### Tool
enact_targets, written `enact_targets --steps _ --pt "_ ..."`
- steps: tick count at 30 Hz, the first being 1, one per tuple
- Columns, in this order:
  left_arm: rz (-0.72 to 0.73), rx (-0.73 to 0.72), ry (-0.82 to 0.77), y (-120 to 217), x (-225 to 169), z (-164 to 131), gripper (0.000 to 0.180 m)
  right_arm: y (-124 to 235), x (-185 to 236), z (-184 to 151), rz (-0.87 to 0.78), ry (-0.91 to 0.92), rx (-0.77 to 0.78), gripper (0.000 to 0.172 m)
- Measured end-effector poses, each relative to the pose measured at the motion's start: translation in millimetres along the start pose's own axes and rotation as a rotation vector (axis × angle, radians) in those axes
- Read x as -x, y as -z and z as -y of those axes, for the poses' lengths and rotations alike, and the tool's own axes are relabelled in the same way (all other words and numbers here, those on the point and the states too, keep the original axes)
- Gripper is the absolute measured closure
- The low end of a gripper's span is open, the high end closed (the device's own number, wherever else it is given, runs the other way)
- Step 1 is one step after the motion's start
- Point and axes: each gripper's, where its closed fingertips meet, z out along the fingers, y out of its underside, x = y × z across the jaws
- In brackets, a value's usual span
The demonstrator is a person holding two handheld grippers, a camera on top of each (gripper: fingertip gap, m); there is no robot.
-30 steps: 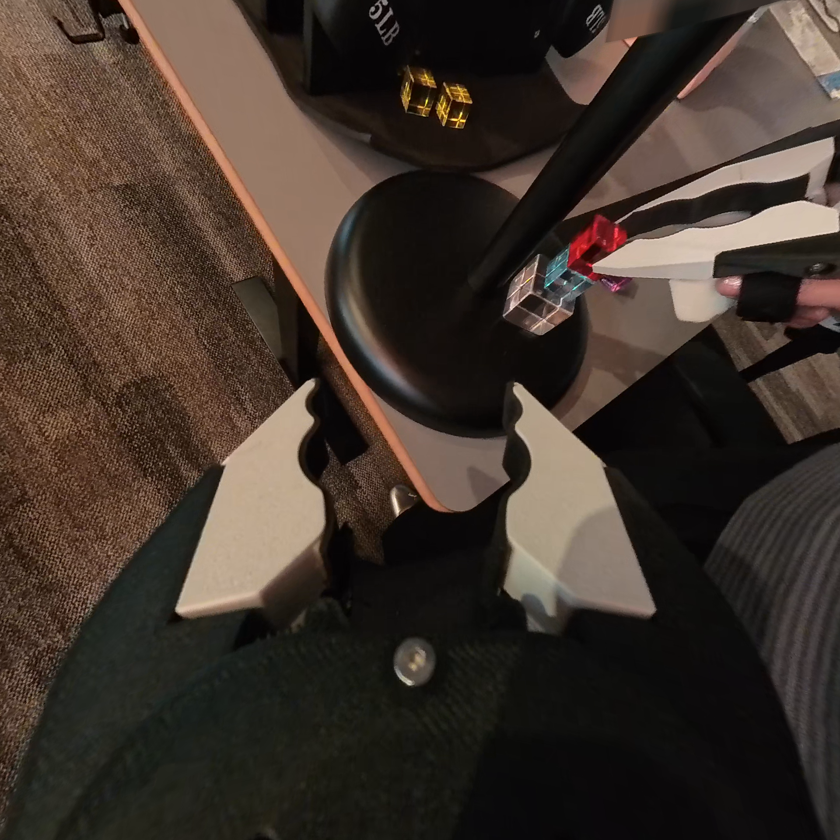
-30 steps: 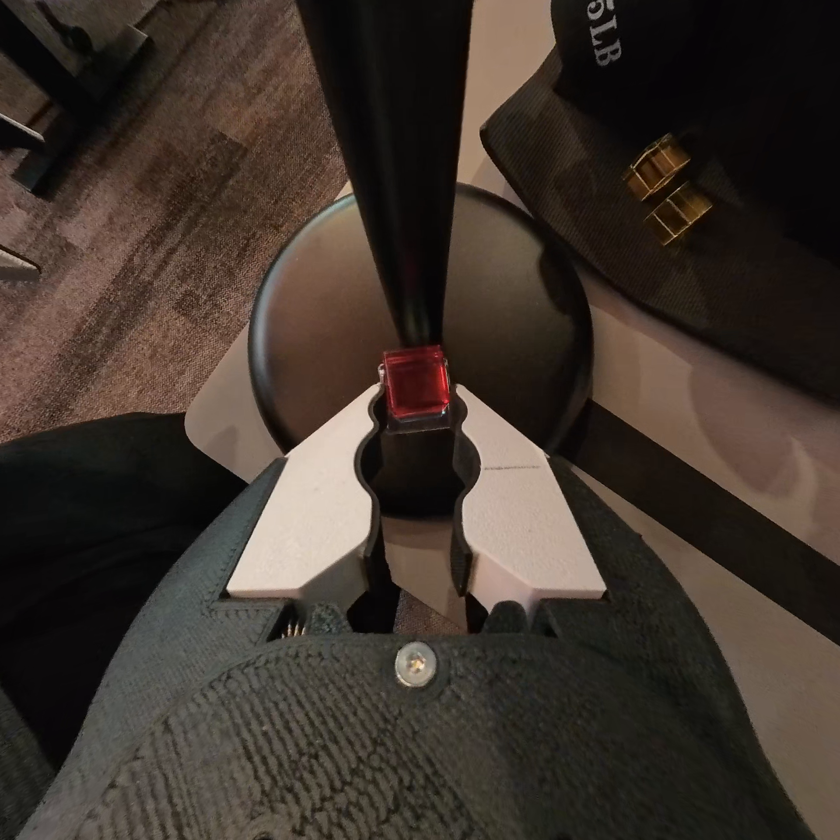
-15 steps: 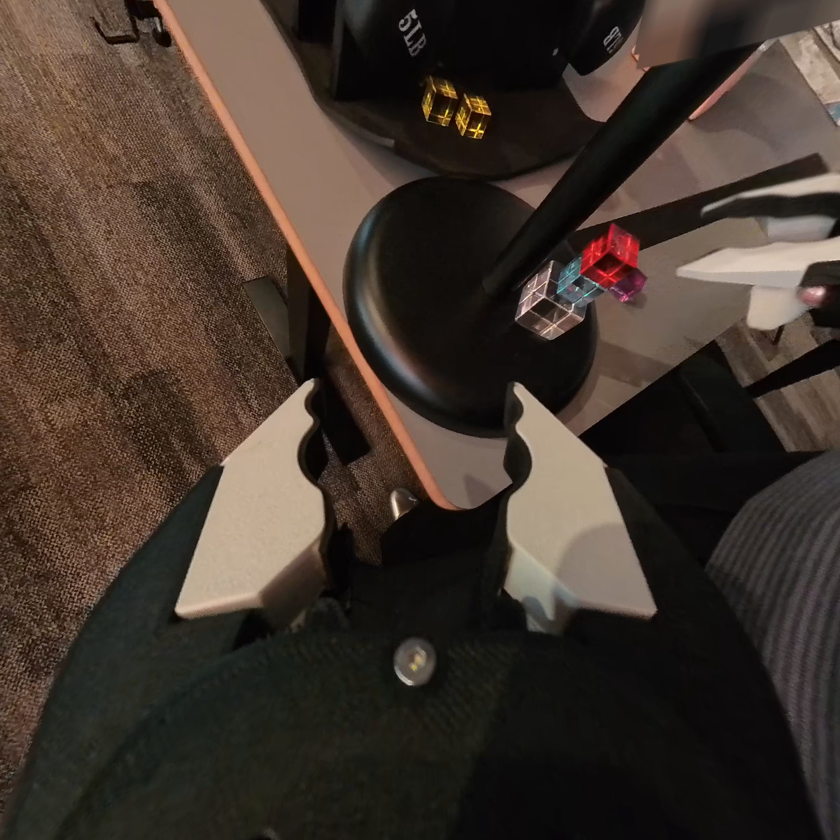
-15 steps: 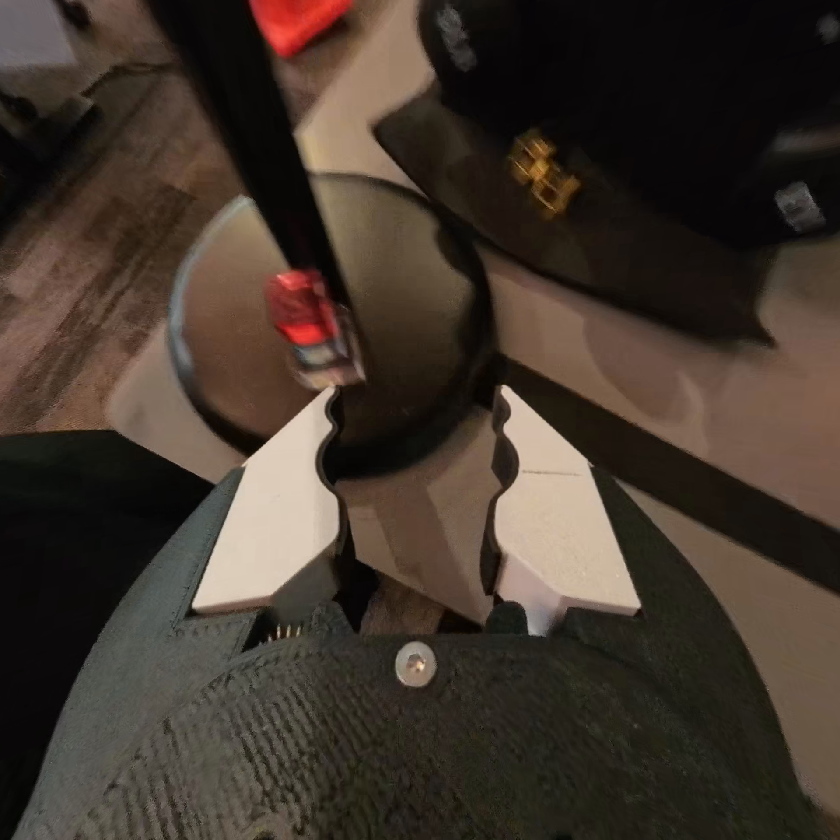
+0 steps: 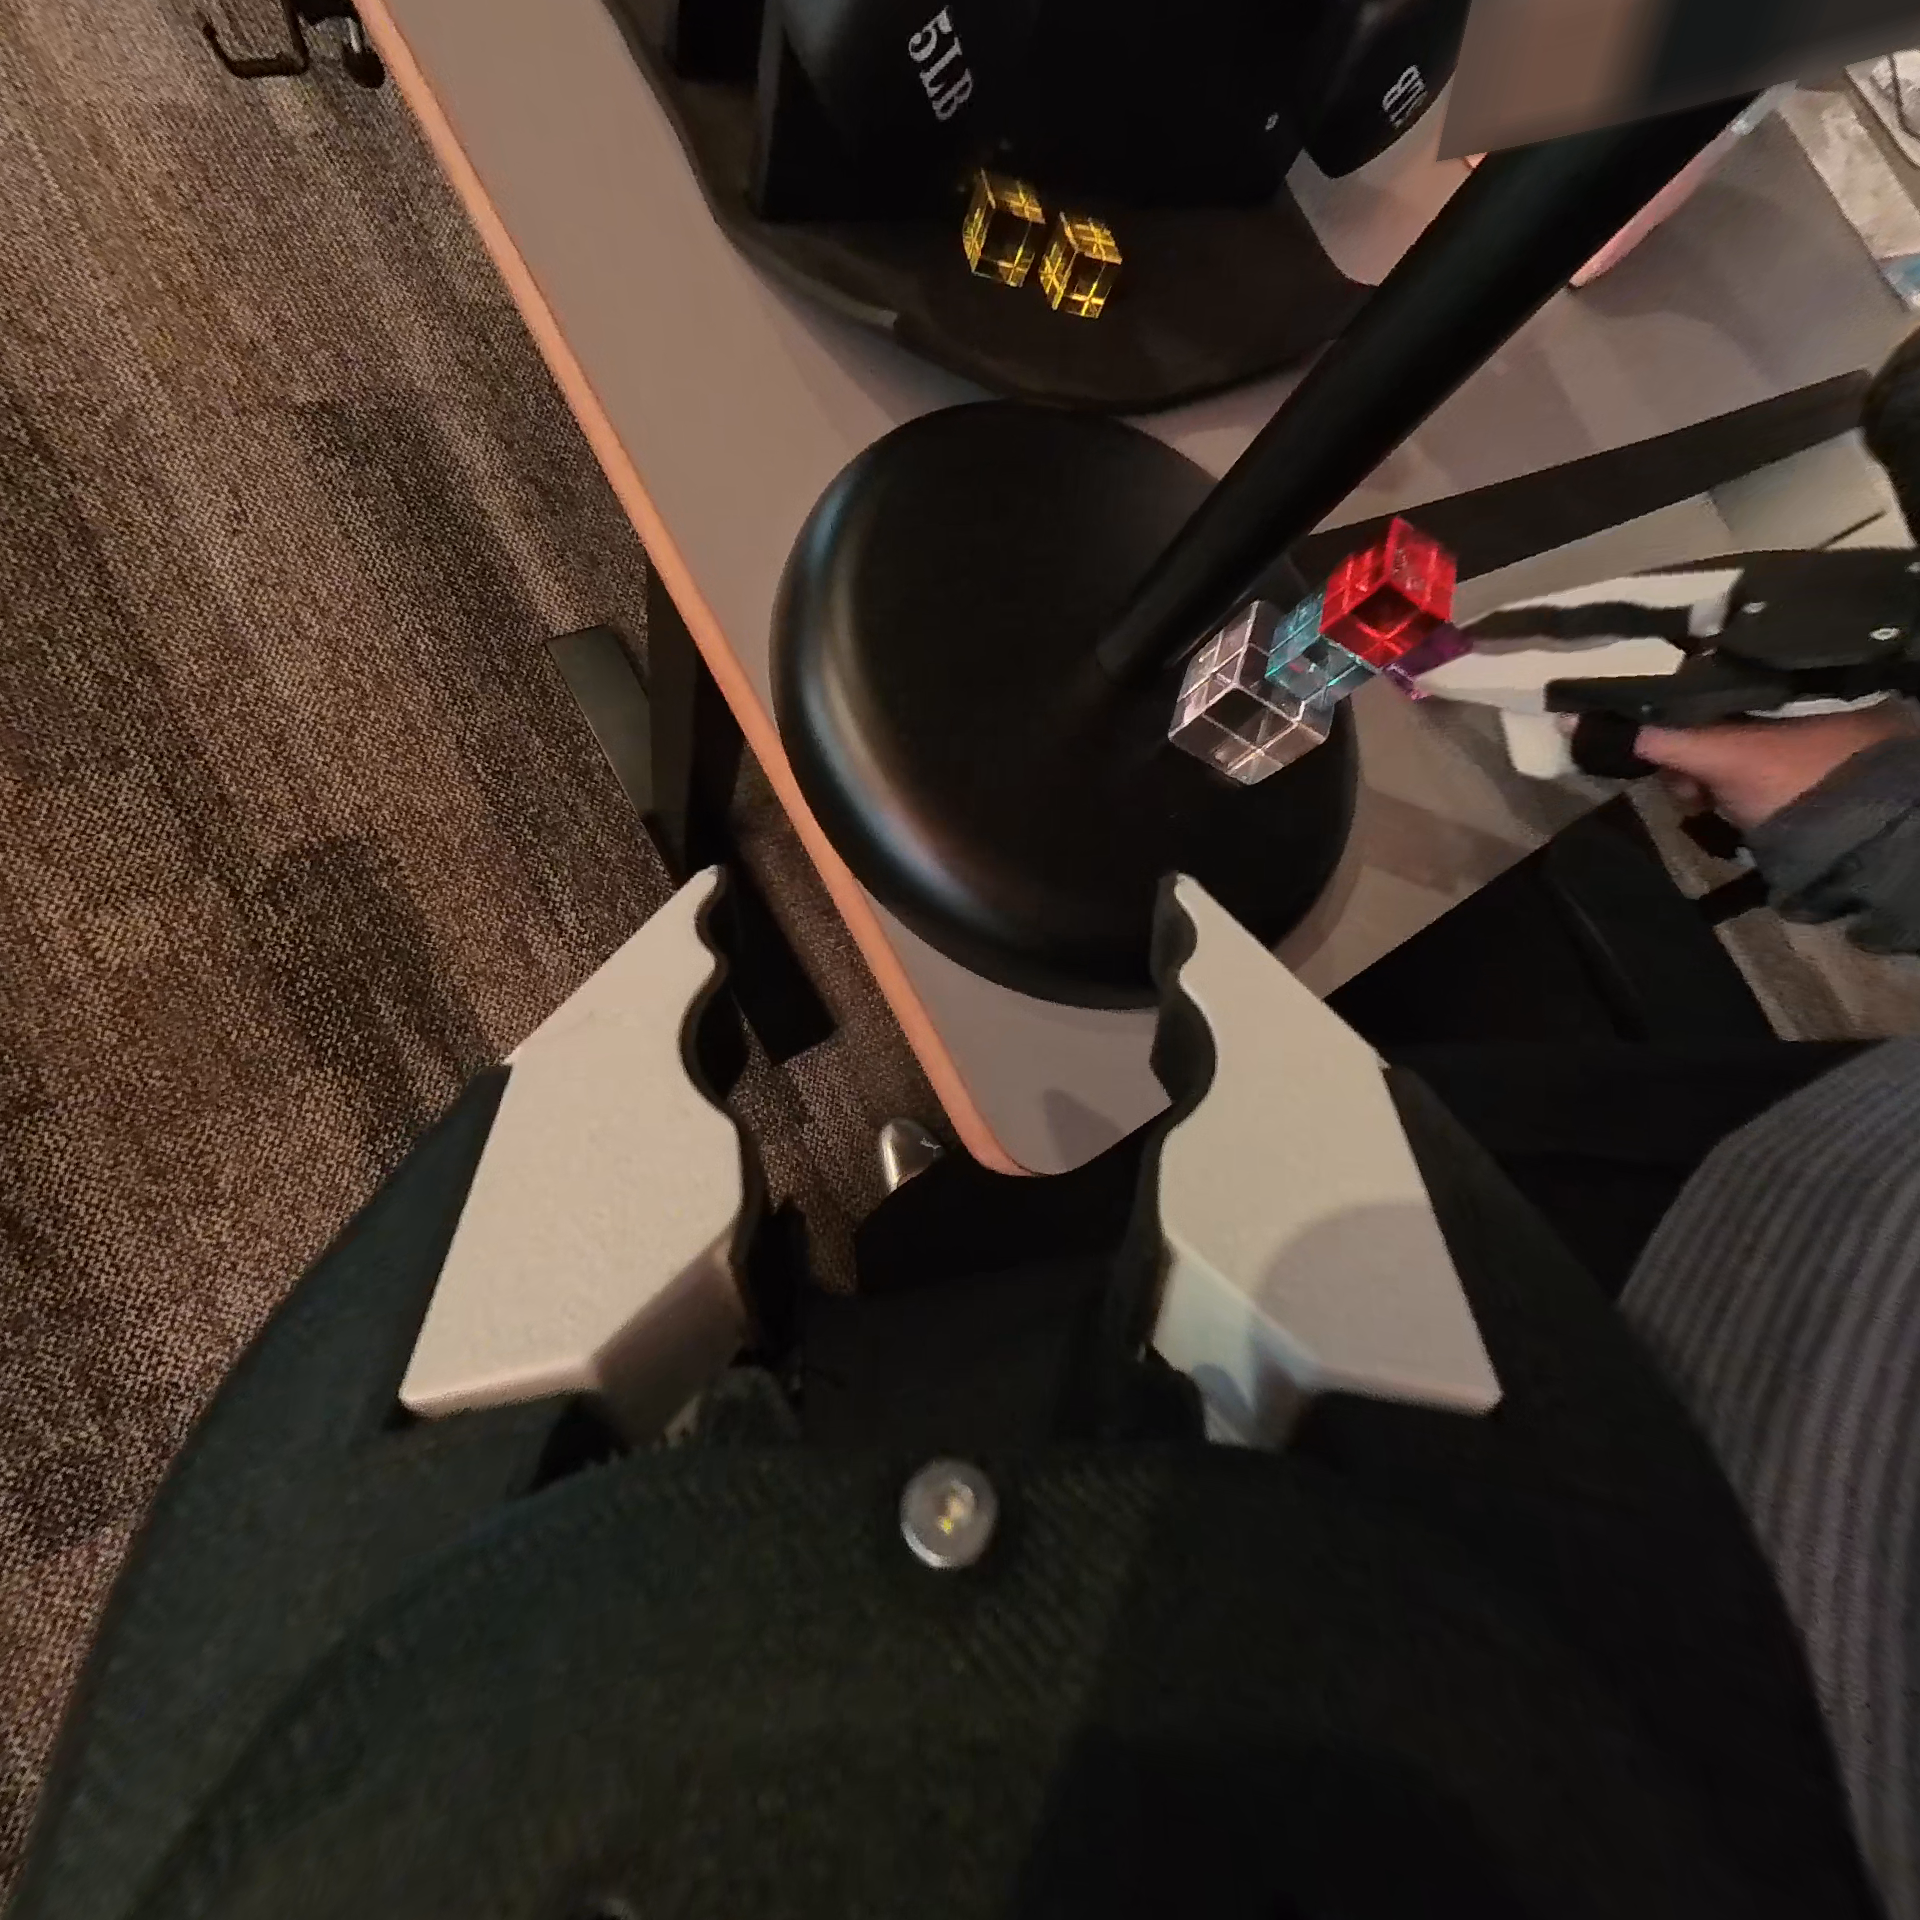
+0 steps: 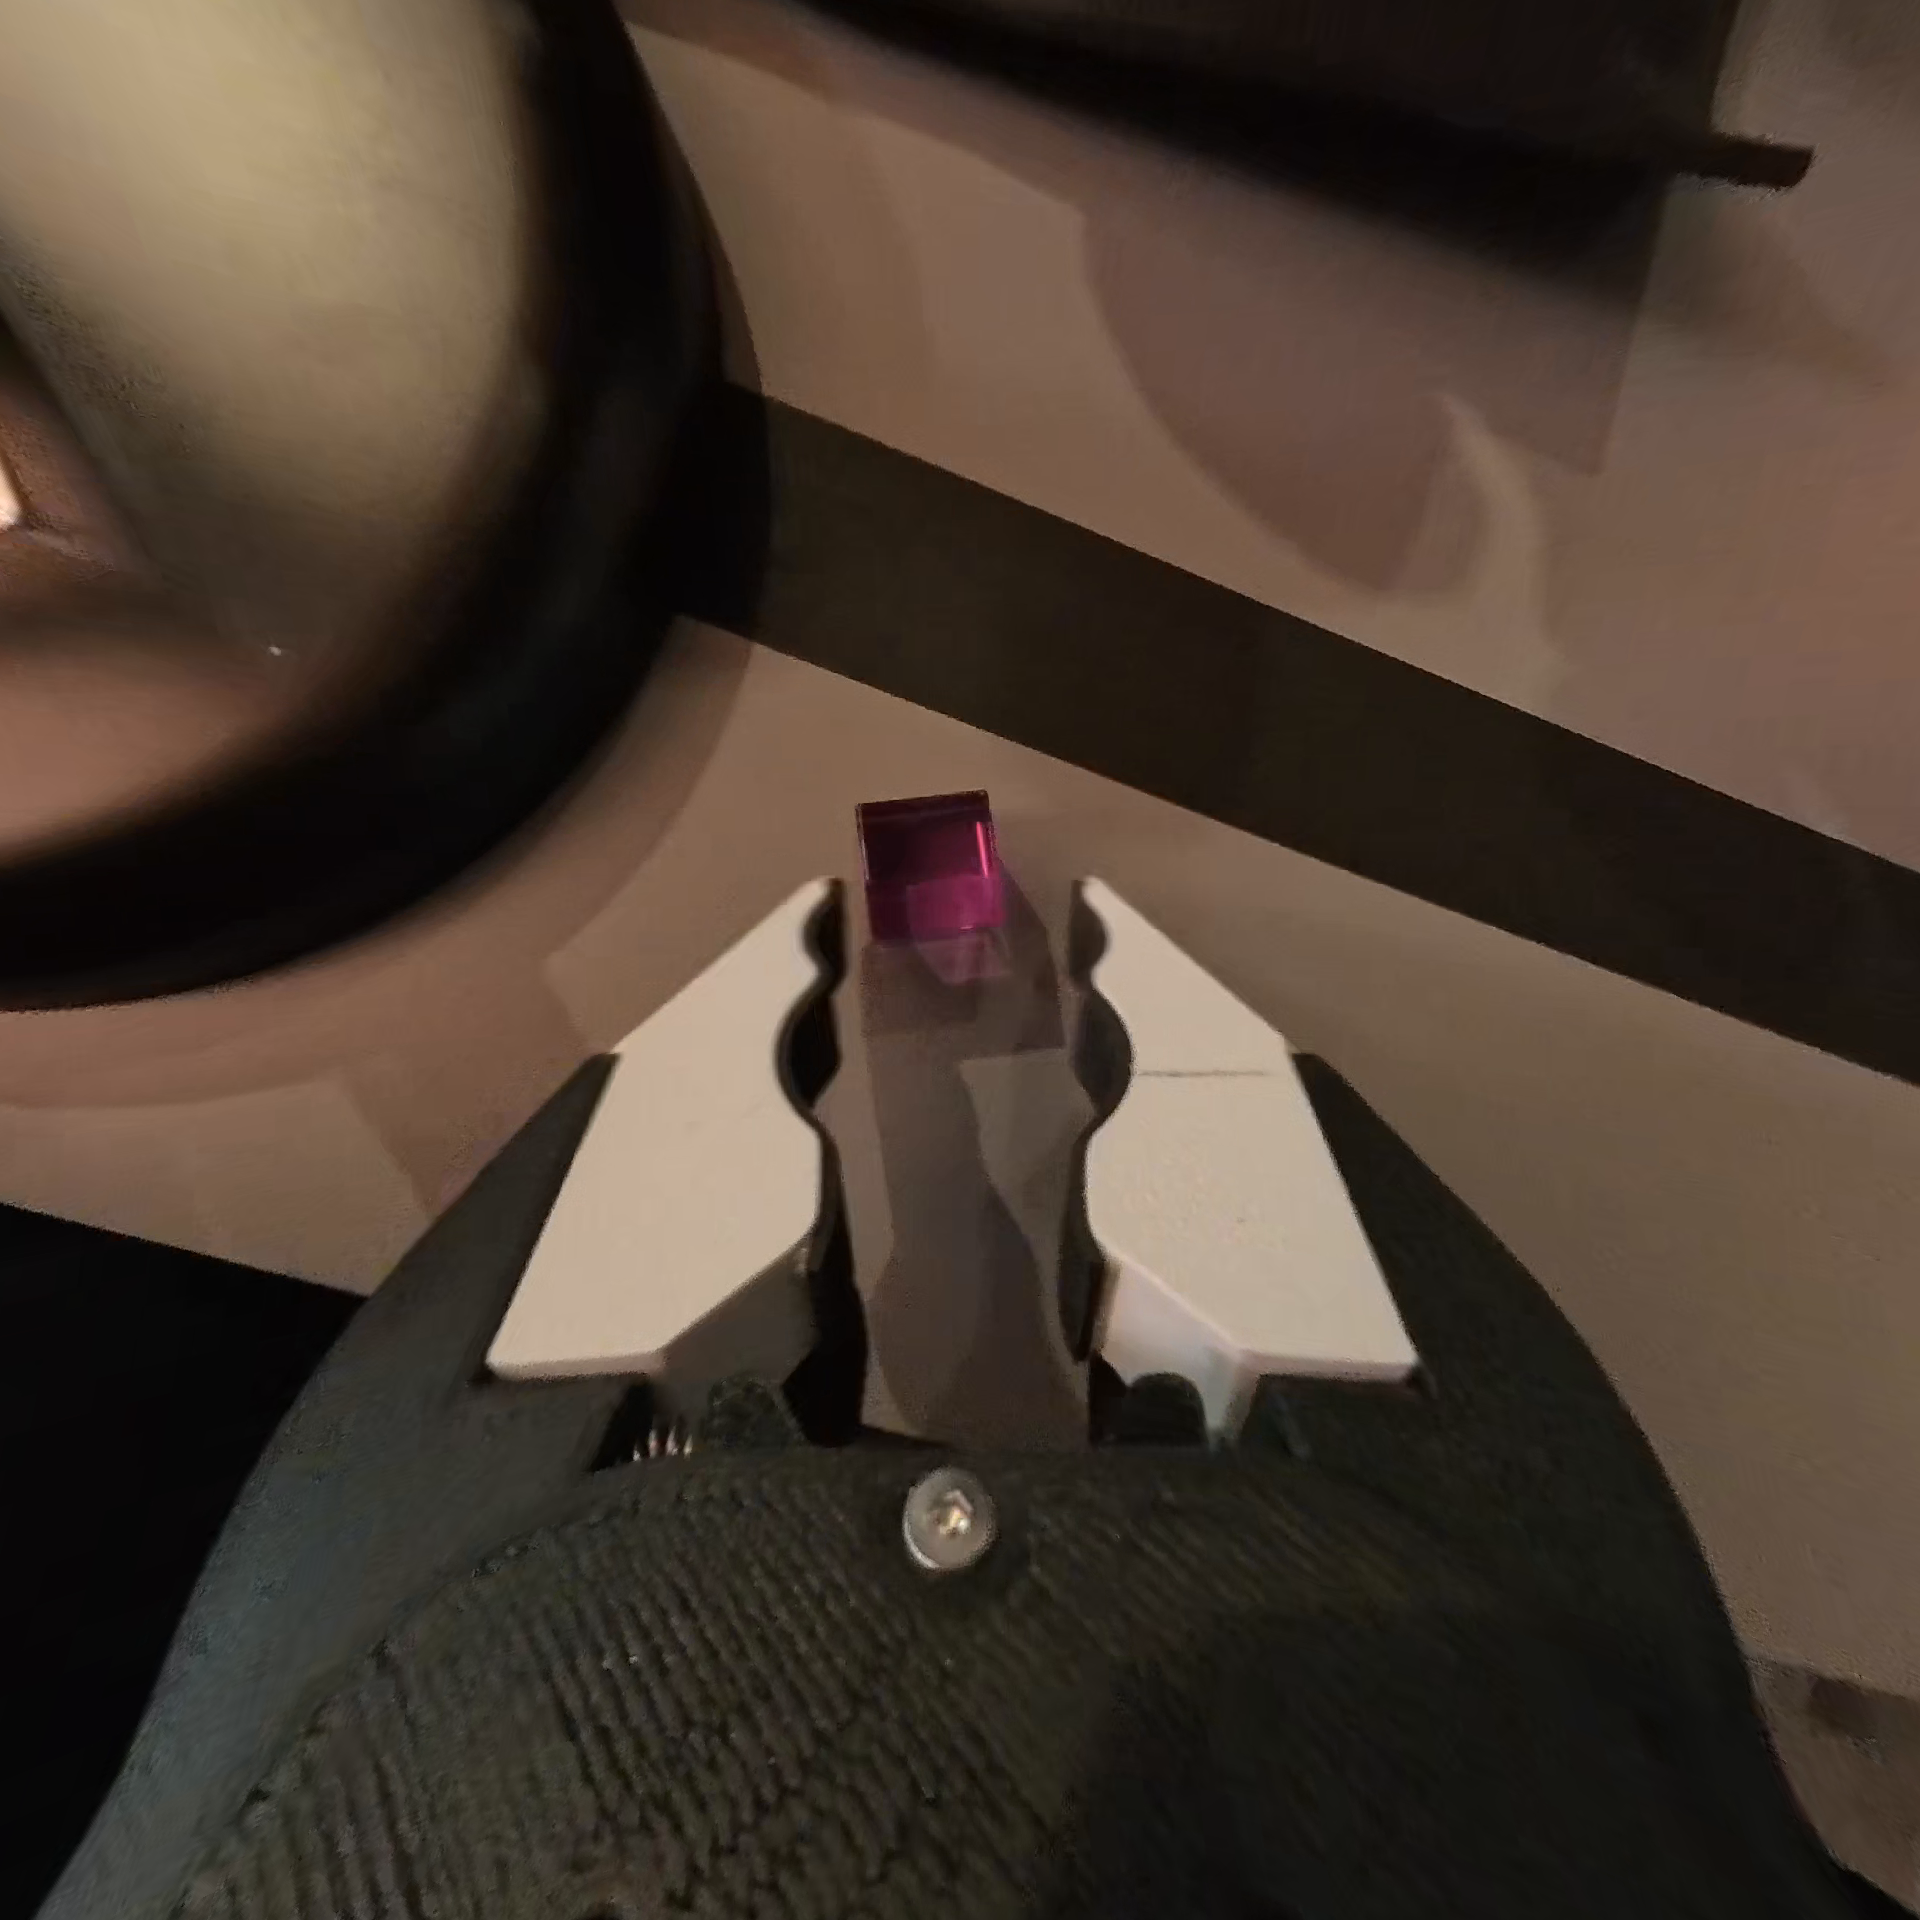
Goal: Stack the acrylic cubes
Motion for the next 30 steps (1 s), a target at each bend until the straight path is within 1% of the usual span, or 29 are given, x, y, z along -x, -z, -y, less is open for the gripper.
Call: enact_targets --steps 1,3,4,7,9,12,15,17,23,30 --pt "0.001 0.0 0.0 0 0 0 0.102 -3 2 0 0.023 0.012 0.001 0.145" --pt "0.002 0.0 0.001 0 -1 0 0.102 -5 6 4 0.082 -0.01 0.019 0.147" --pt "0.003 0.0 0.001 0 -1 0 0.102 -1 10 12 0.114 -0.039 0.02 0.147" --pt "0.013 -0.004 0.002 2 1 0 0.102 28 32 66 0.186 -0.06 -0.125 0.147" --pt "0.016 -0.011 0.011 3 2 1 0.101 55 60 100 0.252 -0.024 -0.202 0.147" --pt "0.025 -0.013 0.011 5 4 1 0.102 83 104 127 0.331 0.068 -0.218 0.147" --pt "0.029 -0.015 0.015 6 6 2 0.102 93 134 134 0.357 0.181 -0.191 0.147" --pt "0.029 -0.015 0.017 6 7 1 0.101 92 140 135 0.333 0.238 -0.169 0.147" --pt "0.026 -0.014 0.017 7 6 1 0.101 87 141 131 0.313 0.237 -0.125 0.147" --pt "0.021 -0.011 0.014 6 2 0 0.101 83 144 125 0.293 0.257 -0.116 0.147"
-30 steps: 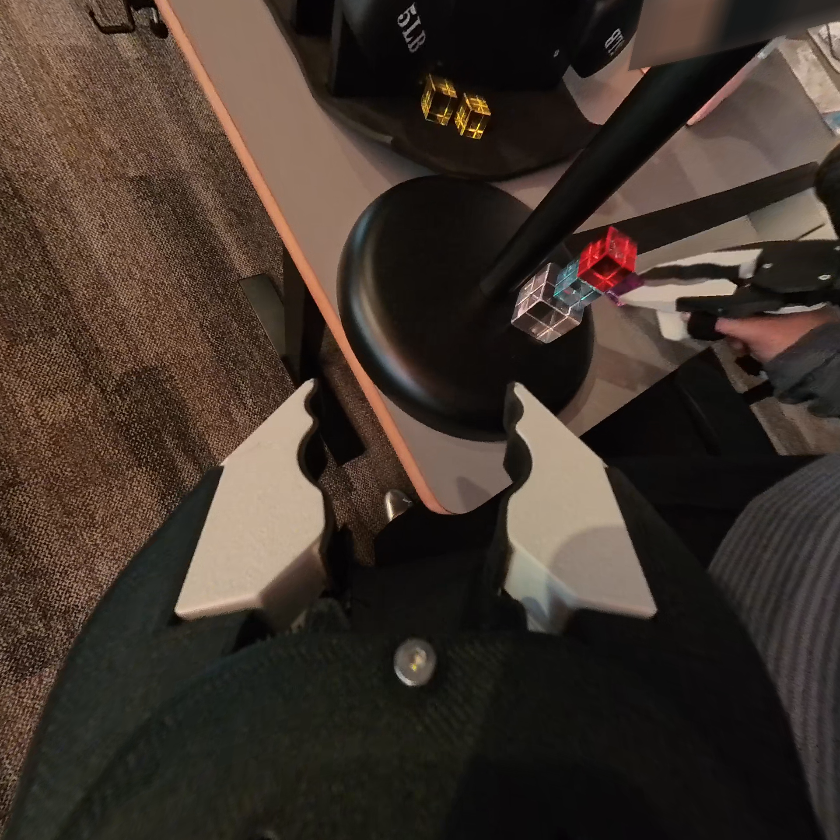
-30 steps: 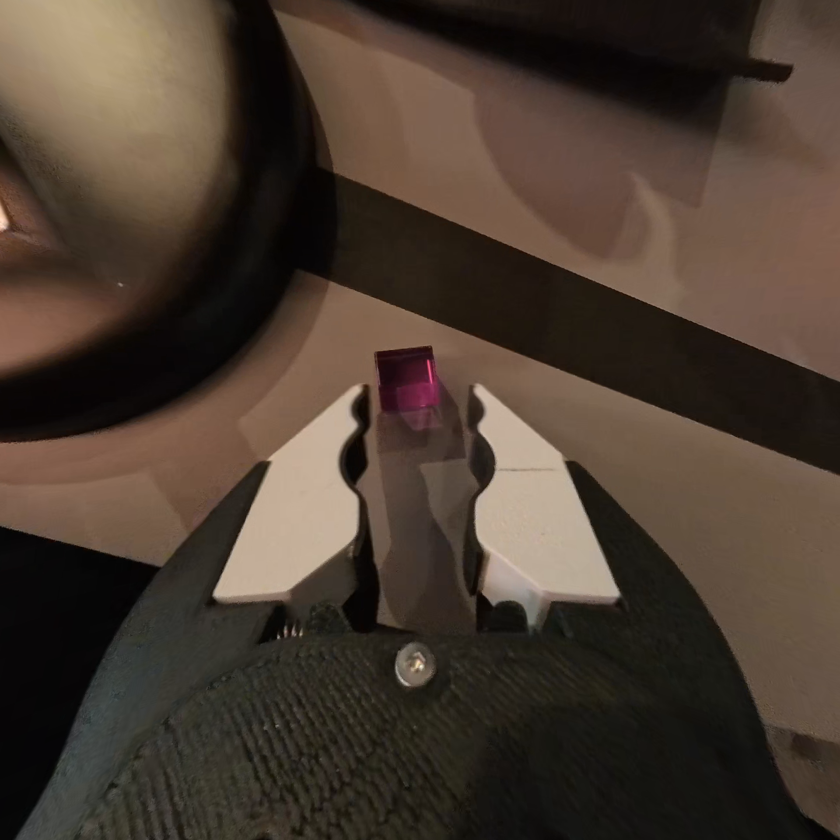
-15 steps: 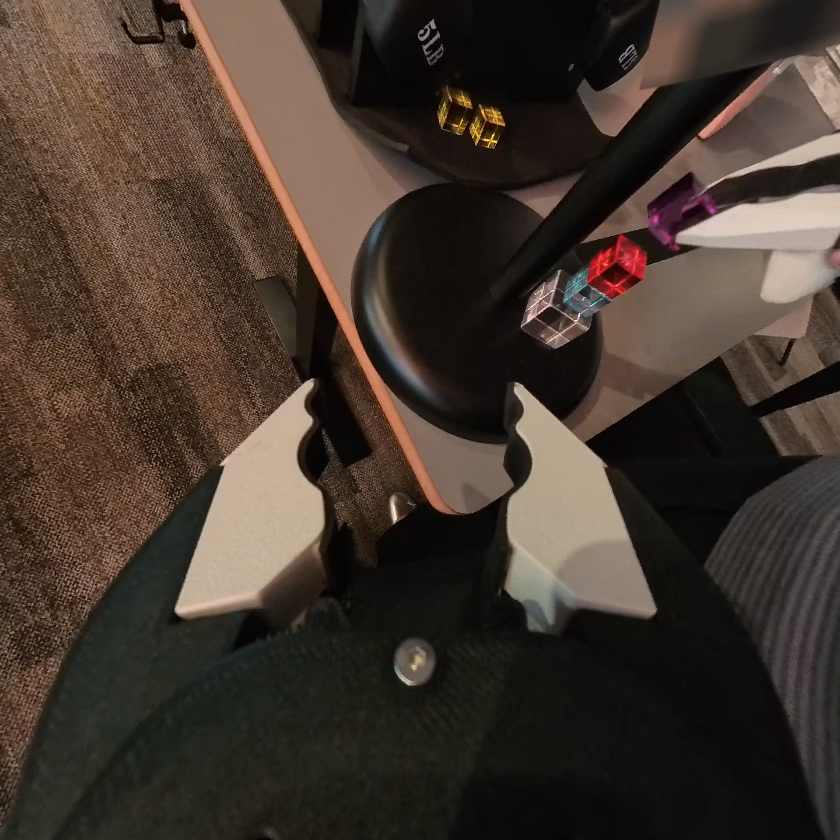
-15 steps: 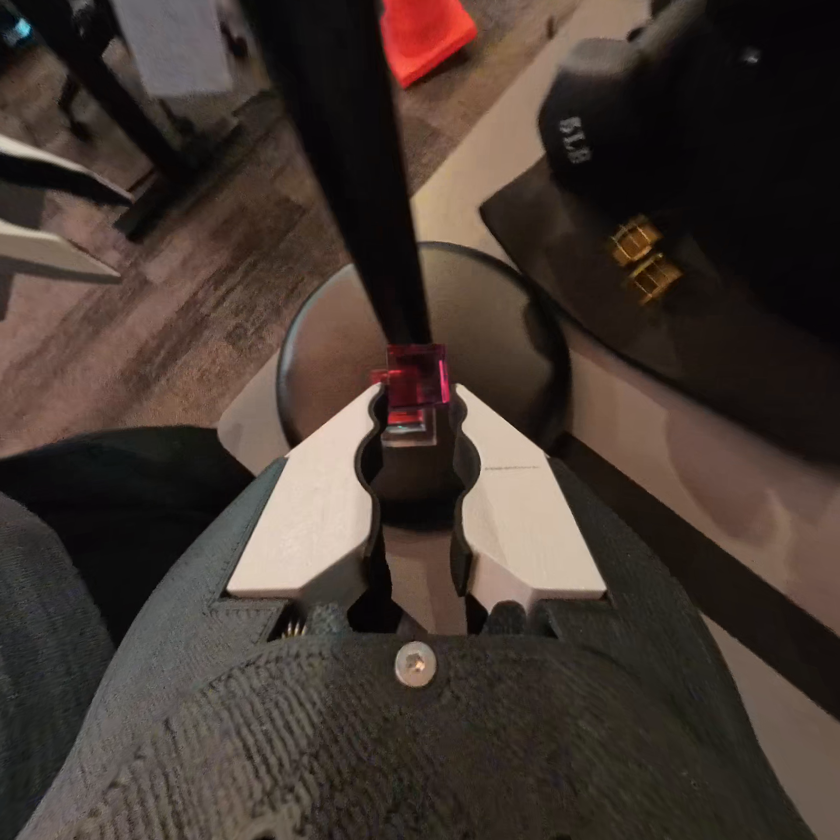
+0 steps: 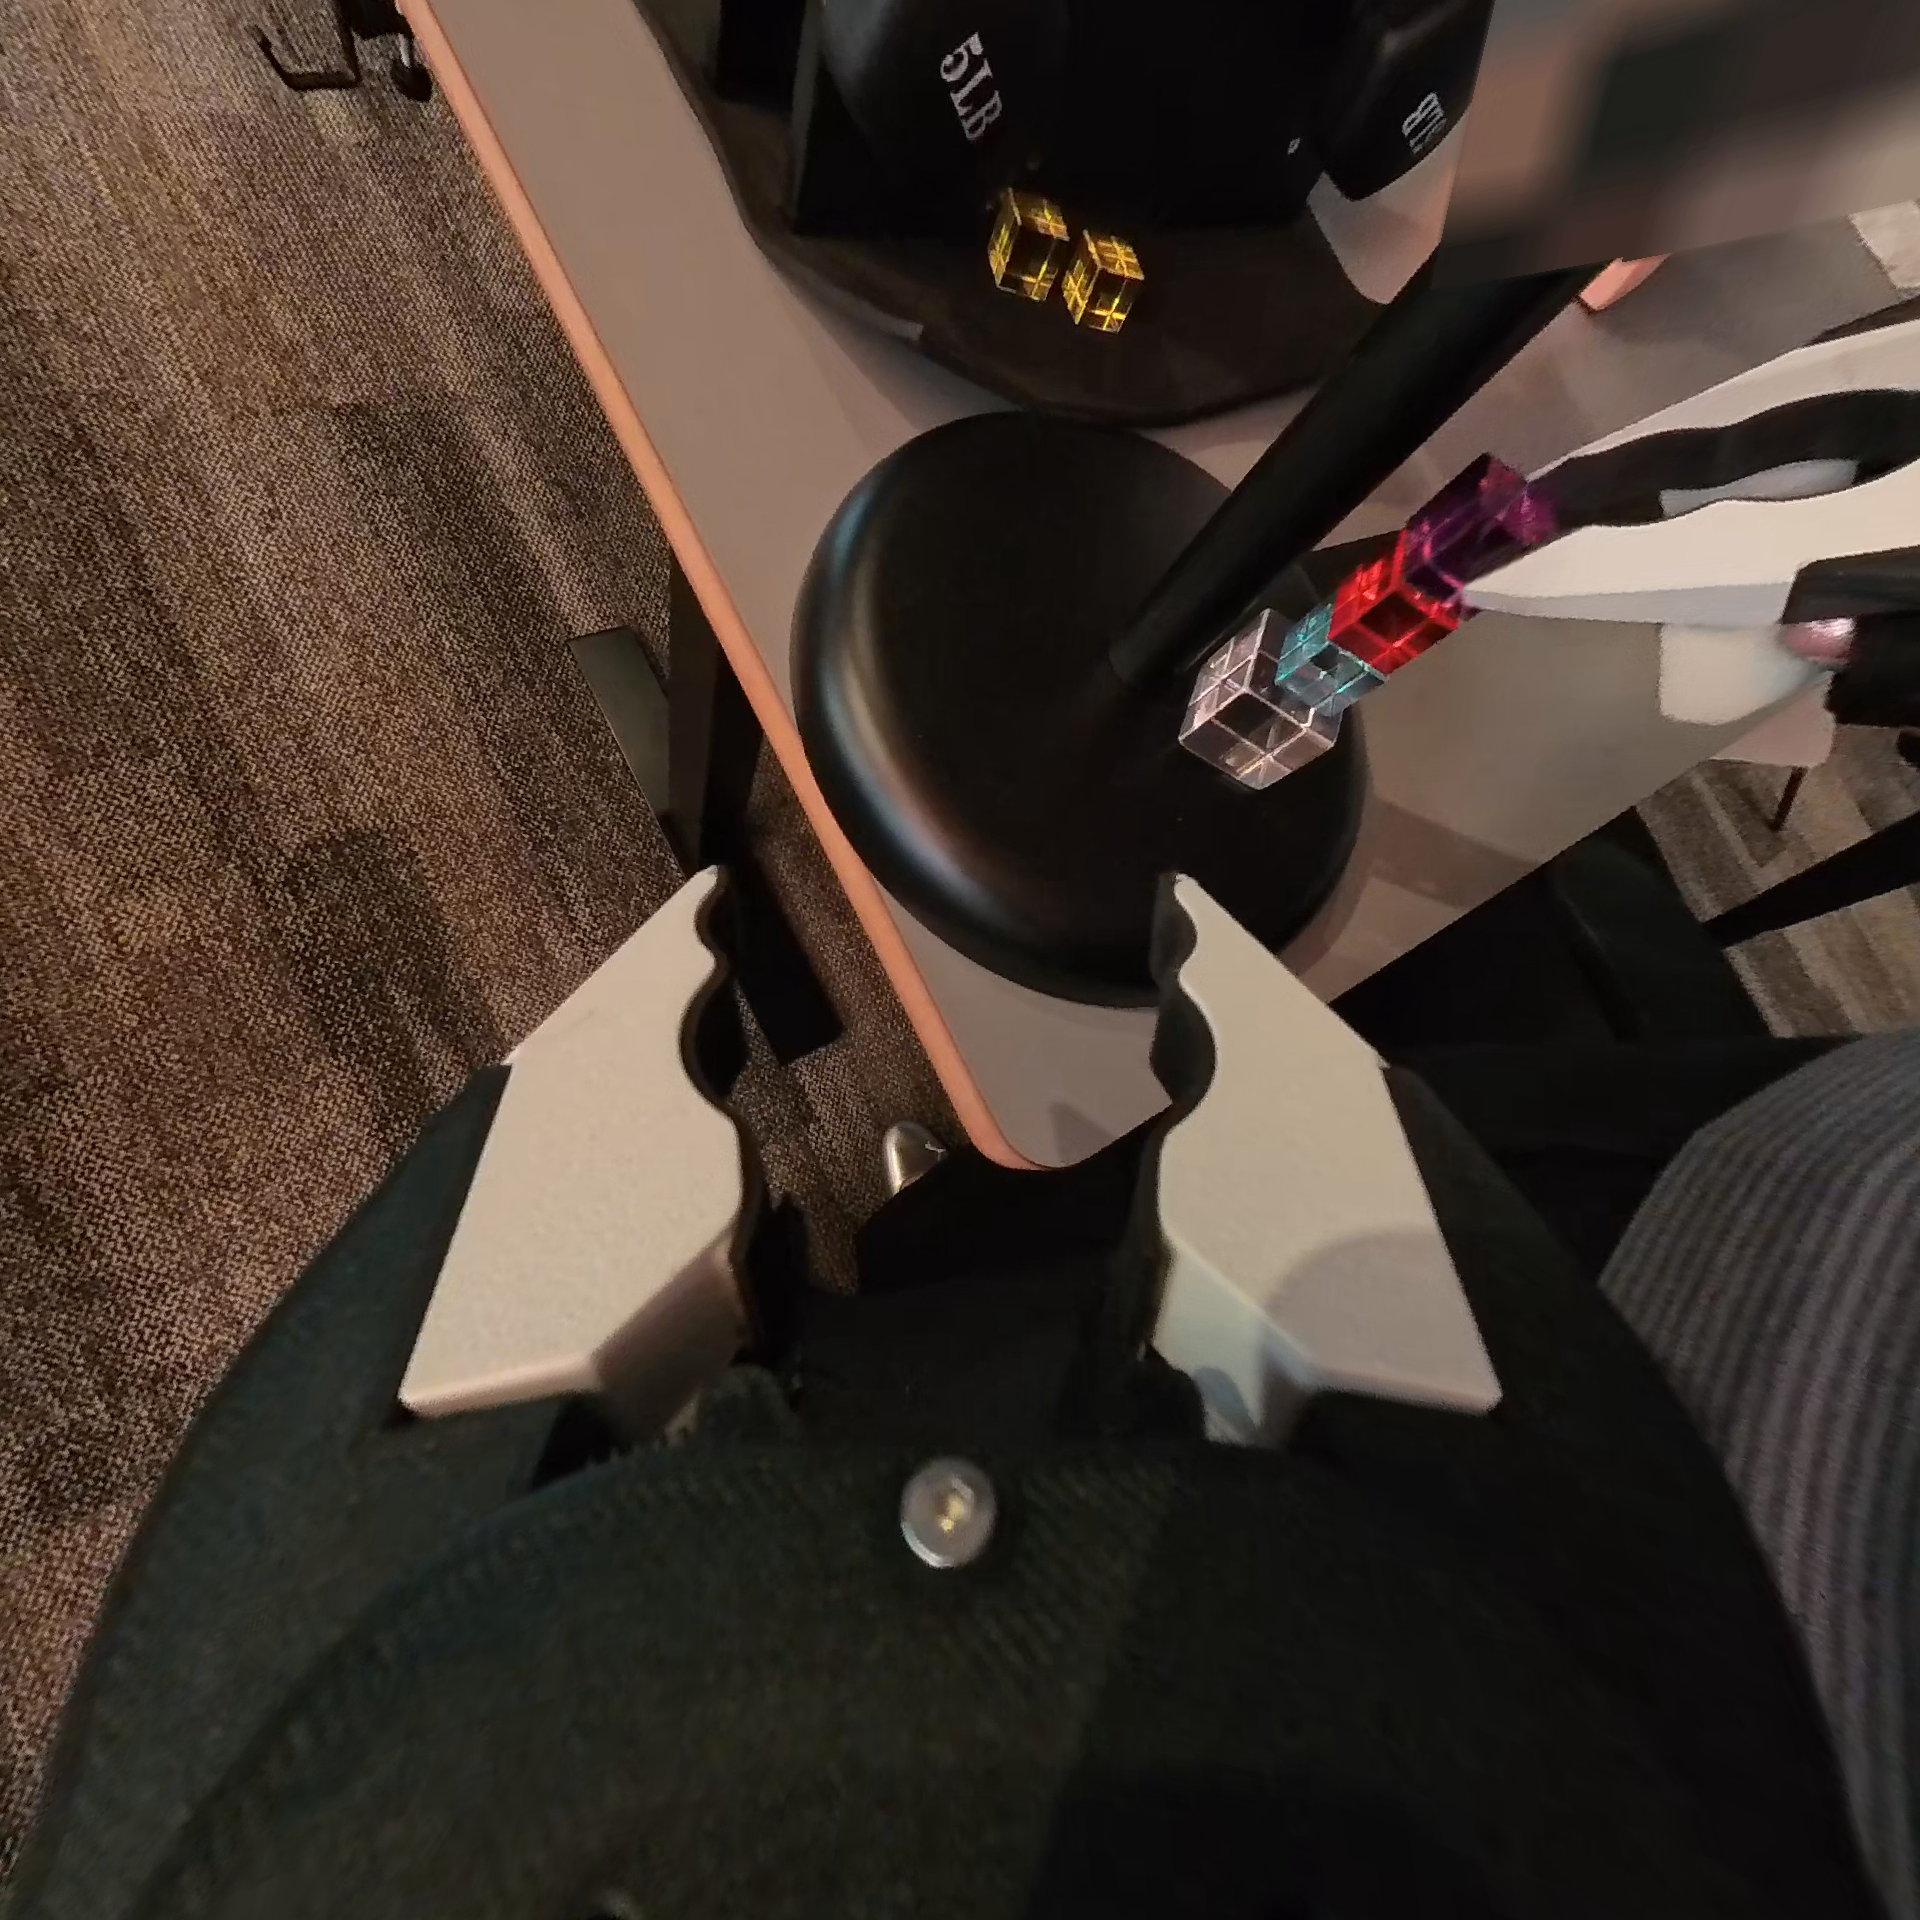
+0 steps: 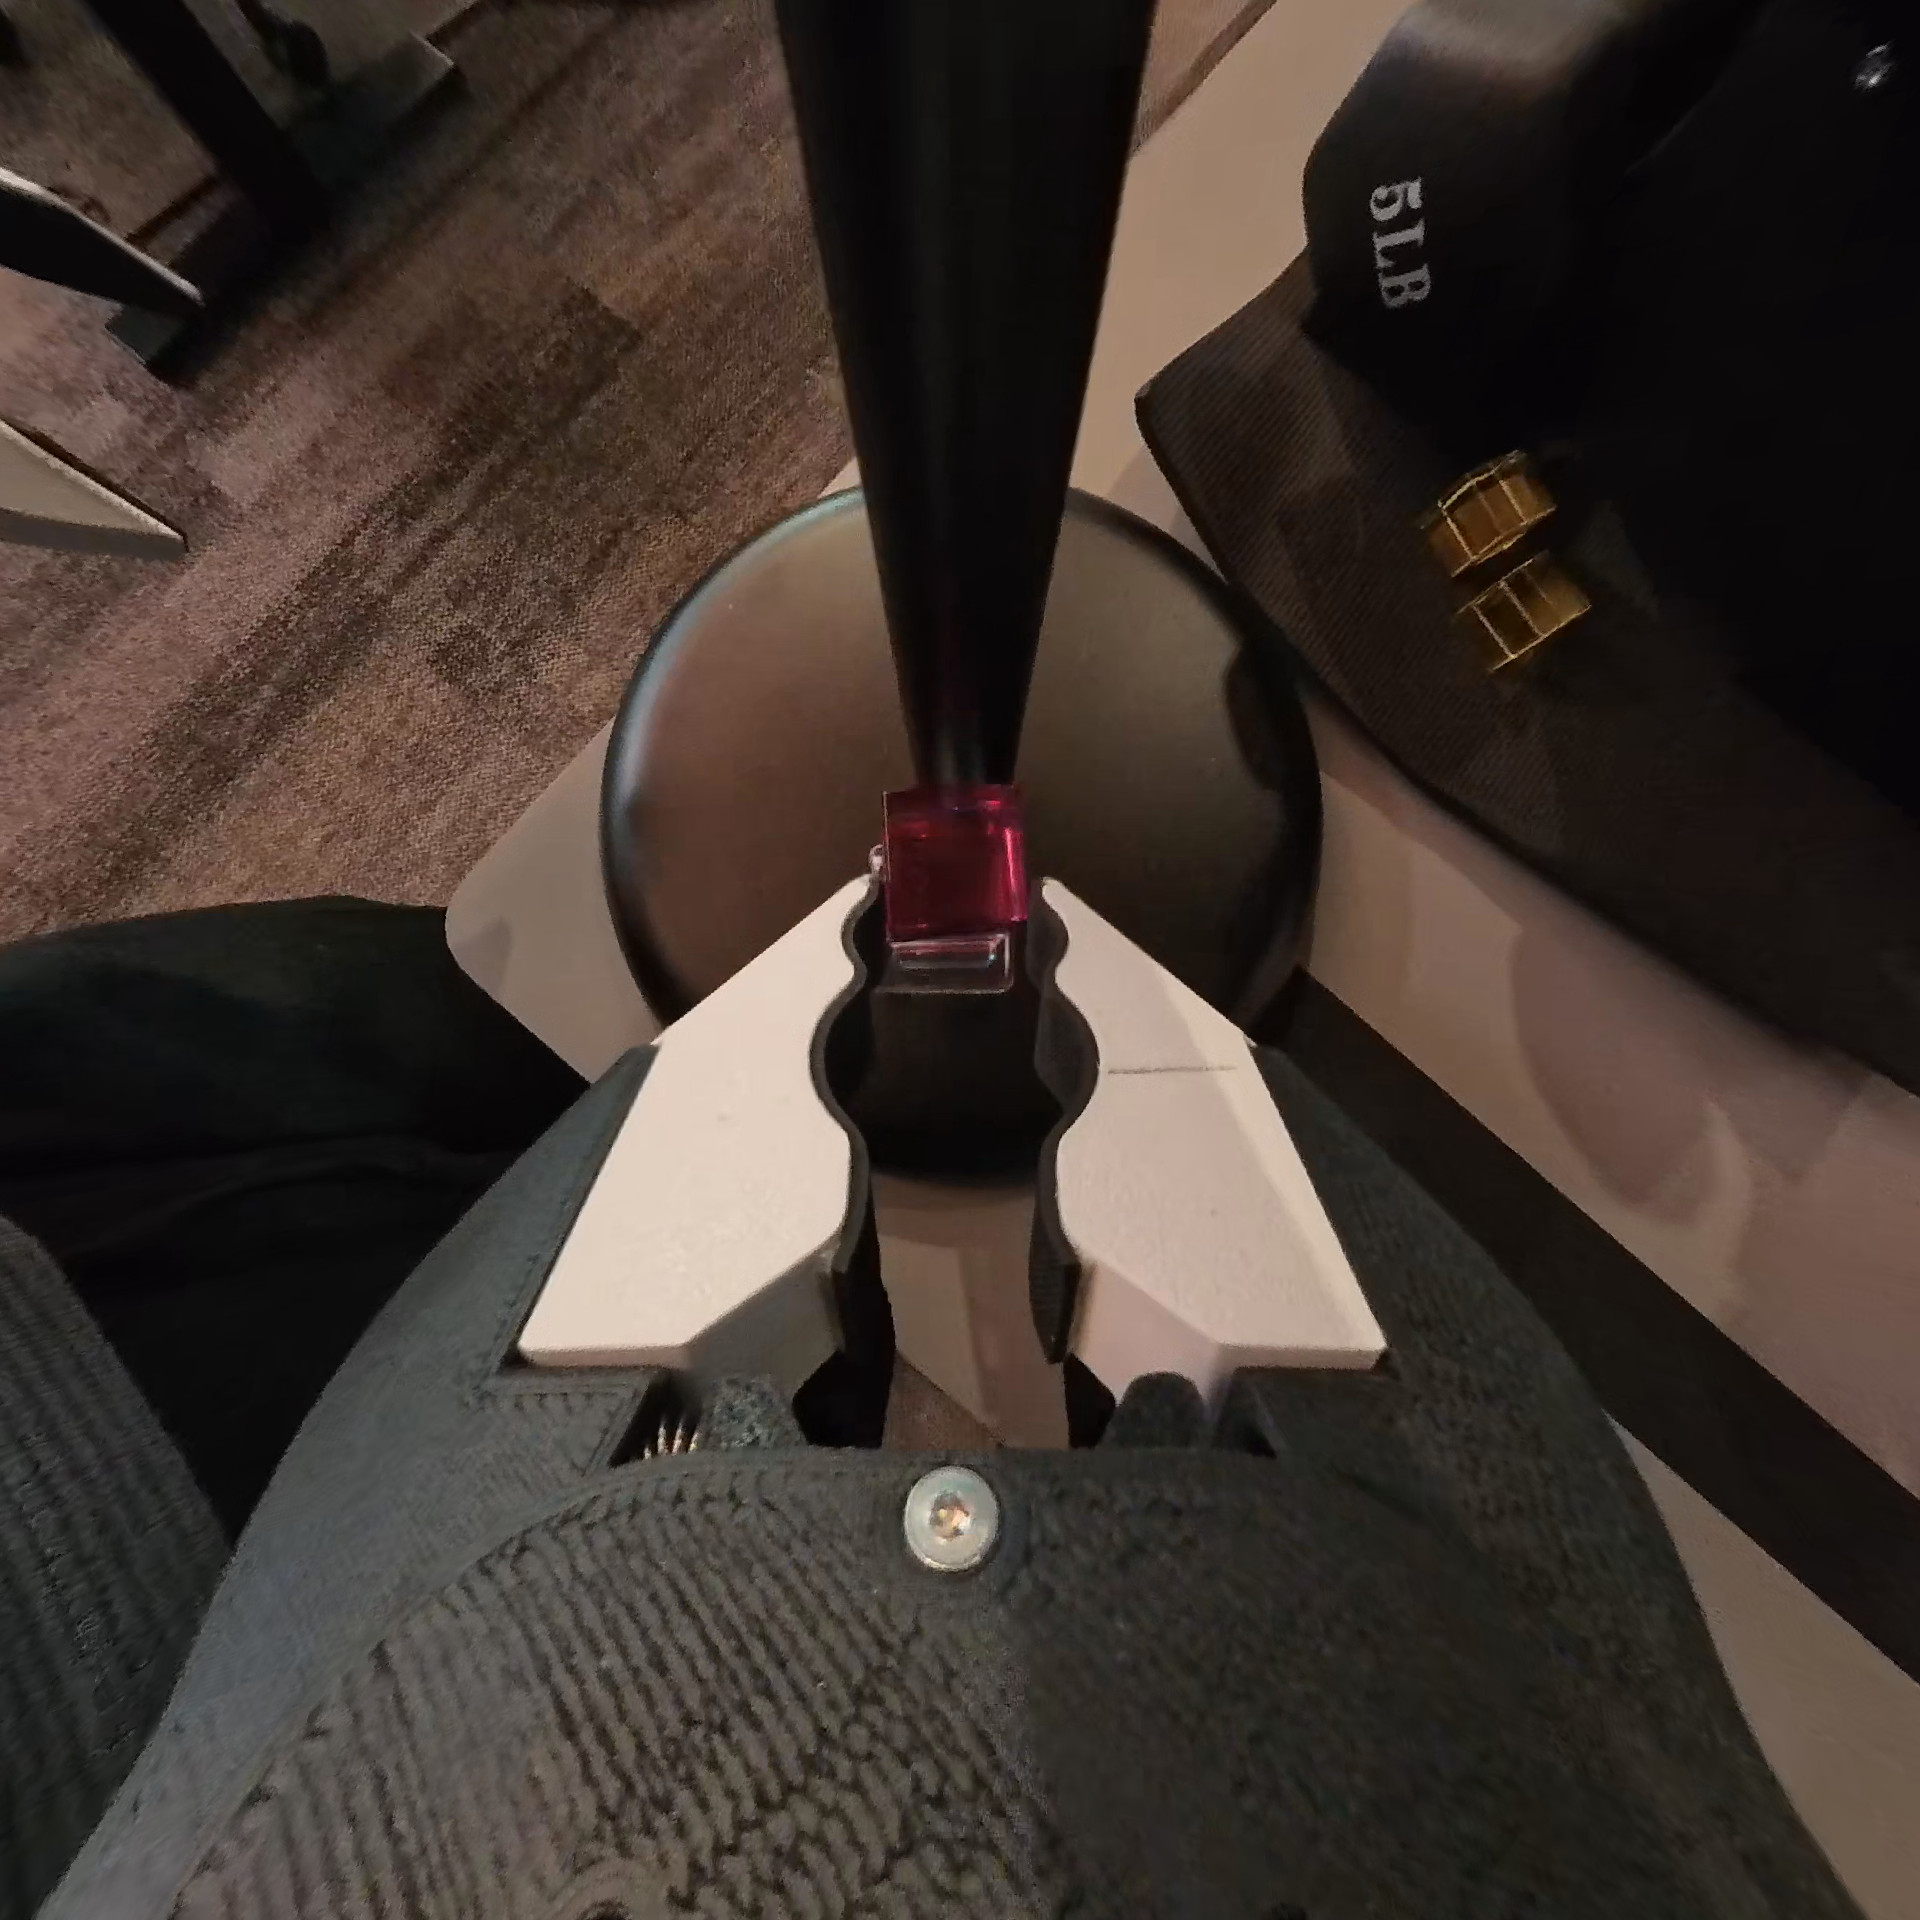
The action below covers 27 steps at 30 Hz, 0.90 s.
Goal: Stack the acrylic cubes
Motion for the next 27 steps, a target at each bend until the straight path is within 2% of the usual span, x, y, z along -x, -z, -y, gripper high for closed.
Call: enact_targets --steps 9,13,16,19,22,27 --pt "0.001 -0.002 0.002 1 -3 -3 0.101 -2 1 -1 -0.019 0.012 -0.011 0.145" --pt "0.007 -0.003 0.005 2 -4 -5 0.101 3 2 1 -0.005 -0.01 -0.028 0.118" --pt "0.021 -0.01 0.01 6 -1 -5 0.101 22 -7 16 0.006 -0.016 -0.161 0.11" --pt "0.034 -0.02 0.03 11 3 -5 0.101 32 -53 31 -0.038 -0.123 -0.311 0.112" --pt "0.044 -0.025 0.042 14 5 -6 0.101 2 -116 31 -0.116 -0.281 -0.313 0.119" --pt "0.062 -0.019 0.043 18 4 -11 0.101 -90 -176 26 -0.218 -0.314 -0.16 0.123"
